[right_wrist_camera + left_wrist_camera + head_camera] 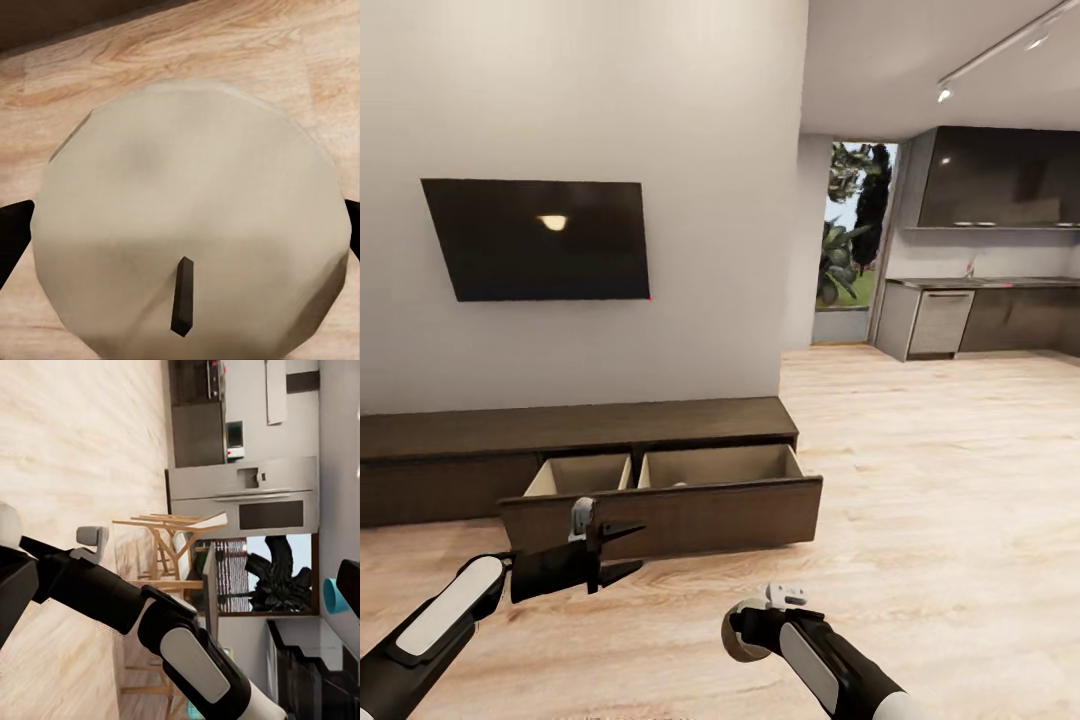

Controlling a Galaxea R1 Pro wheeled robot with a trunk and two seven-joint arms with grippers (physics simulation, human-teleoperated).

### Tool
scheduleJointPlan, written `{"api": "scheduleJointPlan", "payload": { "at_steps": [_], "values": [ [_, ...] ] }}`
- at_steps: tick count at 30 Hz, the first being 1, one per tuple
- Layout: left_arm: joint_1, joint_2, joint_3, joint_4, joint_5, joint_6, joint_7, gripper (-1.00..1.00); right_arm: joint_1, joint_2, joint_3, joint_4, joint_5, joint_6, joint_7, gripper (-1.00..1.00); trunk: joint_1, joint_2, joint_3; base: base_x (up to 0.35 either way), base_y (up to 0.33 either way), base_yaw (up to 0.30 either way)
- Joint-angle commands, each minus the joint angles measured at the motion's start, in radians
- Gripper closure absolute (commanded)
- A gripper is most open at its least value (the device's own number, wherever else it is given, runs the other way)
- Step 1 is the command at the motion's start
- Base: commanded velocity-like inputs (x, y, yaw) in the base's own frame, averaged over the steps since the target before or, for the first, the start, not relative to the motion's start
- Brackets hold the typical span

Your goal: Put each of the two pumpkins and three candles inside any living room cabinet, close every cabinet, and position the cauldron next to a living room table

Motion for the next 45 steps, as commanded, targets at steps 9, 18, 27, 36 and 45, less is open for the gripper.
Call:
{"api": "scheduleJointPlan", "payload": {
  "at_steps": [9, 18, 27, 36, 45],
  "values": [
    [-0.002, 0.001, -0.004, 0.000, -0.005, -0.001, -0.009, -1.00, -0.001, -0.003, 0.002, -0.002, -0.011, -0.011, -0.010, 1.00, 0.000, -0.001, -0.002, 0.080, -0.054, 0.138],
    [-0.002, 0.001, -0.004, 0.000, -0.005, -0.001, -0.010, -1.00, -0.001, -0.001, 0.000, -0.002, -0.011, -0.013, -0.009, 1.00, 0.000, -0.001, -0.002, 0.055, -0.044, 0.002],
    [-0.002, 0.002, -0.004, 0.000, -0.004, 0.000, -0.010, -1.00, -0.001, -0.001, 0.000, -0.003, -0.011, -0.014, -0.008, 1.00, 0.000, -0.001, -0.002, 0.001, -0.001, 0.000],
    [-0.002, 0.010, -0.004, 0.000, 0.004, 0.001, -0.012, -1.00, -0.001, 0.000, 0.000, -0.003, -0.011, -0.013, -0.010, 1.00, 0.000, -0.001, -0.002, 0.128, -0.034, 0.000],
    [-0.002, 0.011, -0.005, -0.009, 0.006, 0.002, -0.013, -1.00, -0.001, 0.000, 0.000, -0.003, -0.011, -0.013, -0.010, 1.00, 0.000, -0.001, -0.002, 0.014, -0.007, 0.000]
  ]
}}
